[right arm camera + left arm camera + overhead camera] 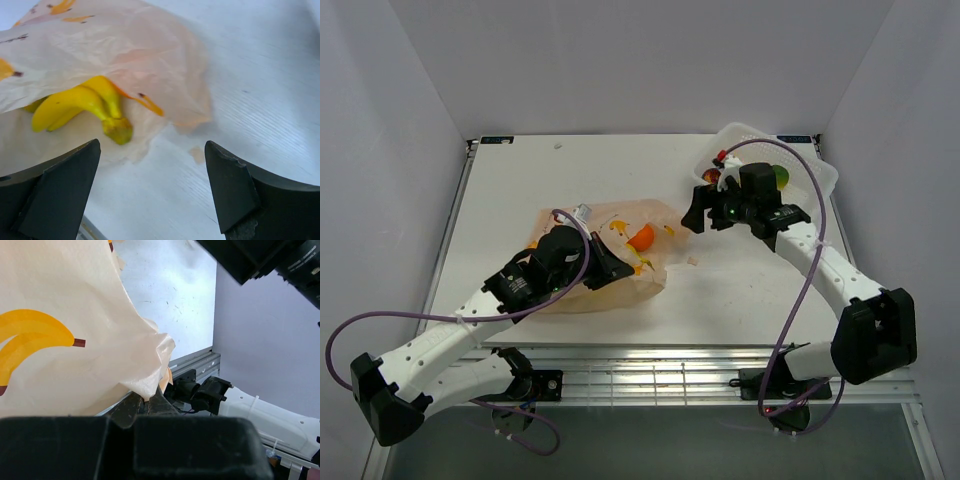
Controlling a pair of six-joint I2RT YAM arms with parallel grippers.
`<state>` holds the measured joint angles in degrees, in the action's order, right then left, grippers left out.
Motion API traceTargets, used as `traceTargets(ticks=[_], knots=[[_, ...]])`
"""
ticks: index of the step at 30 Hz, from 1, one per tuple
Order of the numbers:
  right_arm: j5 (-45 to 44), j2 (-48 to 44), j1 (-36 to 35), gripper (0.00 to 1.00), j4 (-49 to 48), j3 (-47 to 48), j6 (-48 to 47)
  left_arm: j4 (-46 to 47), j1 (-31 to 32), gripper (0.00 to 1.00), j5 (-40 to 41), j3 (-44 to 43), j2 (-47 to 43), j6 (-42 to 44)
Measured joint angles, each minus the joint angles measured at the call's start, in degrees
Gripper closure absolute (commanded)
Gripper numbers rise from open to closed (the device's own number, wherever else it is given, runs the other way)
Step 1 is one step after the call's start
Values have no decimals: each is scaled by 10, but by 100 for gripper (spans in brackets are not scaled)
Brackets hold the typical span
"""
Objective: Place the fruits into the plastic bag
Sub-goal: Place the fake fruit in the plastic bag.
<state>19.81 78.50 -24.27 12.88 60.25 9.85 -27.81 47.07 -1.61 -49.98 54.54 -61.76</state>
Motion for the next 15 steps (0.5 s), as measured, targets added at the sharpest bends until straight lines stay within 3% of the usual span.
traceTargets(ticks=[6, 15], knots=[[-64, 26, 94, 10, 60, 66, -5, 0, 0, 100, 0, 0, 0, 0], [-265, 213, 226, 10, 133, 288, 59, 0, 0, 100, -1, 9, 0, -3]])
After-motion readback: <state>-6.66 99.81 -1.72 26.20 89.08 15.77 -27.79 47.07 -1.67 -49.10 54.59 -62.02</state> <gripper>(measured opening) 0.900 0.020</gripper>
